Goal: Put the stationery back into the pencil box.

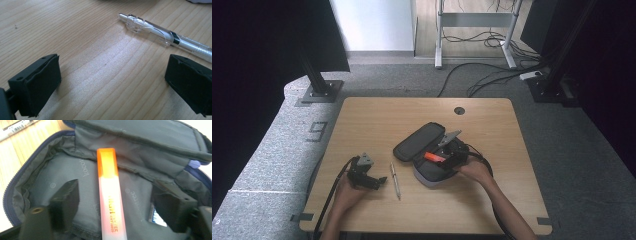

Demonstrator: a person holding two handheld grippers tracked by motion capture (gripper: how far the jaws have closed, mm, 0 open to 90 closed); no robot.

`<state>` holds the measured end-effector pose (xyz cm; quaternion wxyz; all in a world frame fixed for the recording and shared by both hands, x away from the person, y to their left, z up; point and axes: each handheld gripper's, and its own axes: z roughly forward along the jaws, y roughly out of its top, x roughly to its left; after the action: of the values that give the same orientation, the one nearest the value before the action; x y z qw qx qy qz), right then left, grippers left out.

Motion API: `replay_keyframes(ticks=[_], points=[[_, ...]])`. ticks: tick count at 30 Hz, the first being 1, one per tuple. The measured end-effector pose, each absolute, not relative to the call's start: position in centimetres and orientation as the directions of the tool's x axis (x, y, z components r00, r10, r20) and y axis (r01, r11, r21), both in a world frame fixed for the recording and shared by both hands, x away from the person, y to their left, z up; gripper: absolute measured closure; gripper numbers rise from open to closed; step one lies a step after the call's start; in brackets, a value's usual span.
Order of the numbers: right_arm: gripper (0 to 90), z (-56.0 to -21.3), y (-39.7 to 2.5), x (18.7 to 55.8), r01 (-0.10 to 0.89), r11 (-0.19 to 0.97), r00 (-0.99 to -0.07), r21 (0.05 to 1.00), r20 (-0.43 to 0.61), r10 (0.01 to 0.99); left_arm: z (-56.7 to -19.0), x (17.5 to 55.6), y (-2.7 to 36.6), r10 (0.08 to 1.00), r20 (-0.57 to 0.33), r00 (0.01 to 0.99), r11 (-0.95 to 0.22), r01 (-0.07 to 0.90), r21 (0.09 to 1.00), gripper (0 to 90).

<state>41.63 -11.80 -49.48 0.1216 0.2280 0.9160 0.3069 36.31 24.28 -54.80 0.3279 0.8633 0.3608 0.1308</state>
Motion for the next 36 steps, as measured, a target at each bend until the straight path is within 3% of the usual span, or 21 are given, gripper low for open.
replay_keyframes(ticks=[12, 36], points=[[0.0, -48.6, -13.3, 40.9, 0.383, 0.661, -0.830, 0.645, -0.074, 0.553, -54.8, 36.3, 24.3, 0.709, -0.012, 0.705, -0.524, 0.538, 0.661, 0.2], [0.0, -48.2, -18.6, 39.1, 0.400, 0.590, -0.777, 0.702, -0.081, 0.624, -54.8, 36.3, 24.3, 0.708, -0.012, 0.706, -0.525, 0.537, 0.660, 0.2]])
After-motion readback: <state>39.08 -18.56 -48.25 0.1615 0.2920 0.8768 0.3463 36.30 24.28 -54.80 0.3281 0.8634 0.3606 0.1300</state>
